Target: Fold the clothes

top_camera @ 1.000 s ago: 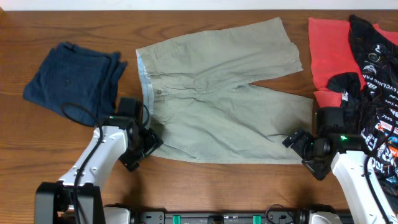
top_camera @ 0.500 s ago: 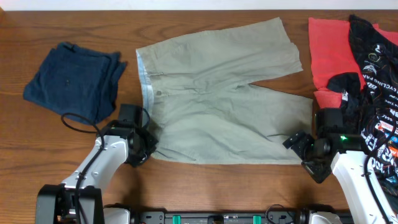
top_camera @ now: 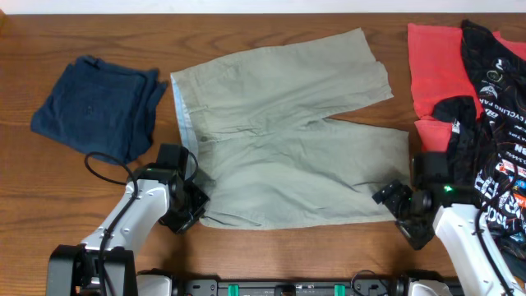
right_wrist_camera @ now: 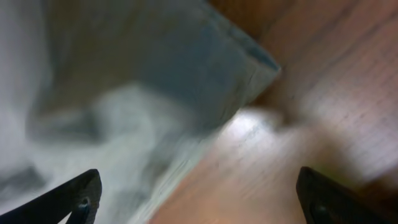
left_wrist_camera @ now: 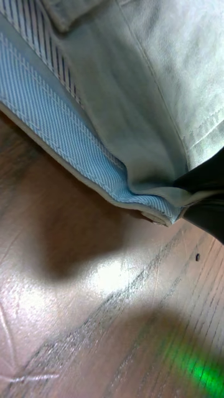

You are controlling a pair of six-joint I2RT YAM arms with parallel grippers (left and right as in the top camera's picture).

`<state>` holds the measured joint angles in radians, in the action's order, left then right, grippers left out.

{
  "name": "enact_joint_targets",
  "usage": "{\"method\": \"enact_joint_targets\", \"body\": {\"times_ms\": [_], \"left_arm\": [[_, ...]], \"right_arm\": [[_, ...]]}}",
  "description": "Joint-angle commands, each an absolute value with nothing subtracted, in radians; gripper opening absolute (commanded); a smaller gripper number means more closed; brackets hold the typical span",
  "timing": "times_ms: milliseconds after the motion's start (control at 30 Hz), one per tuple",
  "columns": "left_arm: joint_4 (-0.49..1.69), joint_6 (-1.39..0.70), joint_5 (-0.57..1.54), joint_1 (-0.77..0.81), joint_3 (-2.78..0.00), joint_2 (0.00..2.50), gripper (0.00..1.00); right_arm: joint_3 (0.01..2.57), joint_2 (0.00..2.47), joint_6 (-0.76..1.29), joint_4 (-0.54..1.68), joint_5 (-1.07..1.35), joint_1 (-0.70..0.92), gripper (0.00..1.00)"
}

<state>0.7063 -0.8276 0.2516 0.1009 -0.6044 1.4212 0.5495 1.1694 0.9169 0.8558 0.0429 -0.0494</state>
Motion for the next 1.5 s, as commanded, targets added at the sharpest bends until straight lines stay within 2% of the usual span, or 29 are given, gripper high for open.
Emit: {"method": "enact_joint_targets", "body": {"times_ms": [0,167,333,600,700,767,867,933,1133,1467], "left_arm": [[0.729,-0.797,0.22,0.102,-0.563,1.444,0.06],[0.729,-0.797,0.22,0.102,-0.563,1.444,0.06],[0.729,-0.797,0.22,0.102,-0.563,1.444,0.06],[0.729,-0.797,0.22,0.102,-0.563,1.444,0.06],[0.729,-0.797,0.22,0.102,-0.563,1.444,0.06],[0.729,-0.797,0.22,0.102,-0.563,1.444,0.06],[0.733,-0.797,0.221,0.102,-0.564,1.444,0.06],[0.743,-0.776,0.235,0.102,-0.568,1.441,0.06],[0.854,-0.664,0.251,0.102,-0.624,1.387,0.06],[1.16,-0.481,0.251,0.102,-0.814,1.132,0.06]], "right_arm": [[0.506,1.164,0.973,0.78,-0.053,-0.06,0.97],[0.488,1.164,0.998,0.711,-0.139,-0.061,0.93],[0.488,1.165,1.002,0.665,-0.161,-0.06,0.81],[0.437,1.209,1.002,0.596,-0.161,-0.06,0.79],[0.416,1.236,1.003,0.561,-0.161,-0.06,0.74],[0.416,1.248,1.003,0.559,-0.161,-0.06,0.59],[0.417,1.248,1.002,0.56,-0.159,-0.06,0.2],[0.423,1.248,0.993,0.565,-0.144,-0.06,0.01],[0.528,1.245,0.929,0.68,-0.097,-0.061,0.01],[0.947,1.151,0.767,1.085,-0.103,-0.088,0.01]]}}
